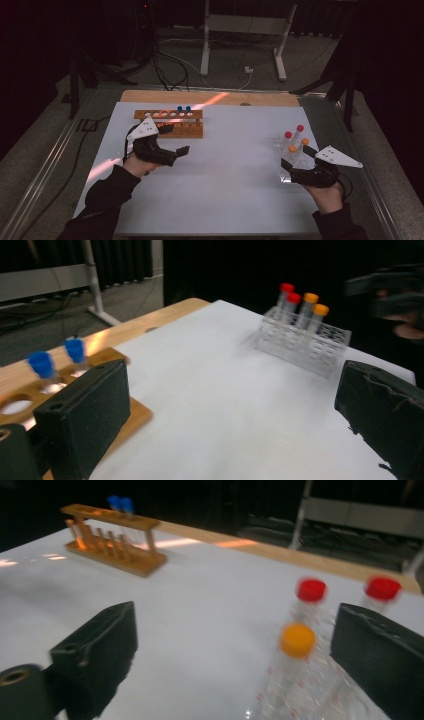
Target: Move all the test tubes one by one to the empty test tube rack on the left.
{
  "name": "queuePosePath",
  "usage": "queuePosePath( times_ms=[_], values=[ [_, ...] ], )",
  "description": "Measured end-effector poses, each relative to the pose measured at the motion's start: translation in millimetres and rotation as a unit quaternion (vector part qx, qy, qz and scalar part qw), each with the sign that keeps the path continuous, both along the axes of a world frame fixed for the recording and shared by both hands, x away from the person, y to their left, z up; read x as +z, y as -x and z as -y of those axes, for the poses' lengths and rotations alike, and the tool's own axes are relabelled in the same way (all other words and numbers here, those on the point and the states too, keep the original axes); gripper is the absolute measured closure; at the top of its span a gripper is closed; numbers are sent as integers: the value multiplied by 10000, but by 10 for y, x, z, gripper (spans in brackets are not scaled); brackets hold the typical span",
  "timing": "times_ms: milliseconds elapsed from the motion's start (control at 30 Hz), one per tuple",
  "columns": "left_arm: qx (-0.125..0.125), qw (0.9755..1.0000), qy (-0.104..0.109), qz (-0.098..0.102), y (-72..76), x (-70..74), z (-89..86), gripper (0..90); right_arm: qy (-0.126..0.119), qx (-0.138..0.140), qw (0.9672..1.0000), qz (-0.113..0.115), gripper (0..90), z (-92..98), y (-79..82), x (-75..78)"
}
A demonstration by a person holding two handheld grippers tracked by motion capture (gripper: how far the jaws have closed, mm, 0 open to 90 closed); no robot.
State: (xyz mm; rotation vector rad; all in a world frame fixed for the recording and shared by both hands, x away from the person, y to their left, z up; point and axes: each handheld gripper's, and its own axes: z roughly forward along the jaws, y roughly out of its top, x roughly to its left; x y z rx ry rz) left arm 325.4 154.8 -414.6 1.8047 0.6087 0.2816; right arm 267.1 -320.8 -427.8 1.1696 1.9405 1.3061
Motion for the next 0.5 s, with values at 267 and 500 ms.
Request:
queuePosePath(
  times_ms=[267,500],
  values=[
    [-162,9998,3,102,209,-71,86,24,386,-338,9975,-483,349,60,-103,-244],
    [-226,9997,-50,84,236,-105,131,24,535,-597,9943,-709,566,124,-176,-330]
  ],
)
